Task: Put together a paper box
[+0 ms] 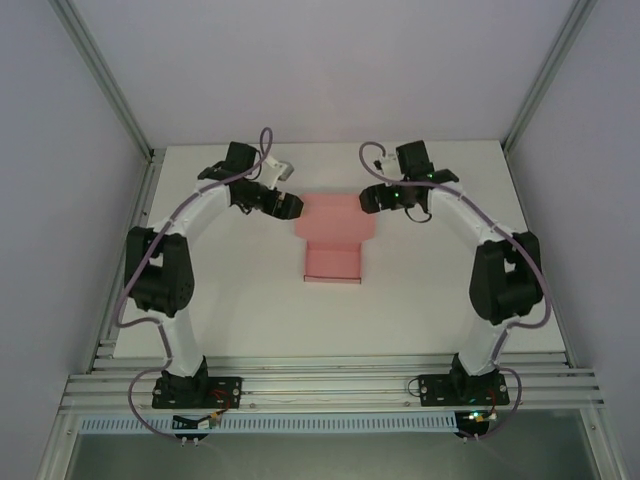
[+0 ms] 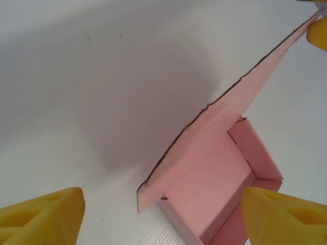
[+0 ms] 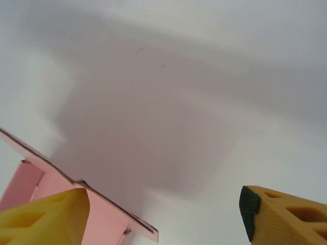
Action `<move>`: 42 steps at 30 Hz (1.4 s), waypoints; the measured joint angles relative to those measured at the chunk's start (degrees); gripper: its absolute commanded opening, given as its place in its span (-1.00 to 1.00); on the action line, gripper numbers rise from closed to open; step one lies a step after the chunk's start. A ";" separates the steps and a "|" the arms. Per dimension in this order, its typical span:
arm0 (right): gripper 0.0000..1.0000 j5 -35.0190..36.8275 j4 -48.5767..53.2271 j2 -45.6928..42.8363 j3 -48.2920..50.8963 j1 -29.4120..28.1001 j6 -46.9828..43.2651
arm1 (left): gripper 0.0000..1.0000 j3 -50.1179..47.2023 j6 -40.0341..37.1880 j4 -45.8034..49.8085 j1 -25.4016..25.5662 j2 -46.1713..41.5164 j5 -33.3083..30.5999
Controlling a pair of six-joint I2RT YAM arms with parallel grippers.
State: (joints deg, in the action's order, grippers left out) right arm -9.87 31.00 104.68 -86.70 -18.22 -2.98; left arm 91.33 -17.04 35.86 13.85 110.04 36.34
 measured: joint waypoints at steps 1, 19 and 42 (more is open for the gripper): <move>0.30 -0.90 1.07 1.57 -1.75 0.00 -1.18 | 0.32 1.68 -1.09 1.64 0.00 1.40 0.55; -0.91 -10.67 9.81 6.05 -3.19 -0.17 -9.44 | -0.85 5.79 -9.11 14.67 4.52 5.31 0.79; -1.00 40.74 -14.97 -7.87 14.19 -19.93 24.15 | -1.00 -6.82 29.73 -8.37 17.97 -7.63 -42.53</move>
State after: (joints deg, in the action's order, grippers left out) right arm 30.87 16.03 96.82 -72.51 -38.15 21.17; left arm 84.51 12.69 27.49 31.81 102.41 -6.20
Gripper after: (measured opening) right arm 0.045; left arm 0.052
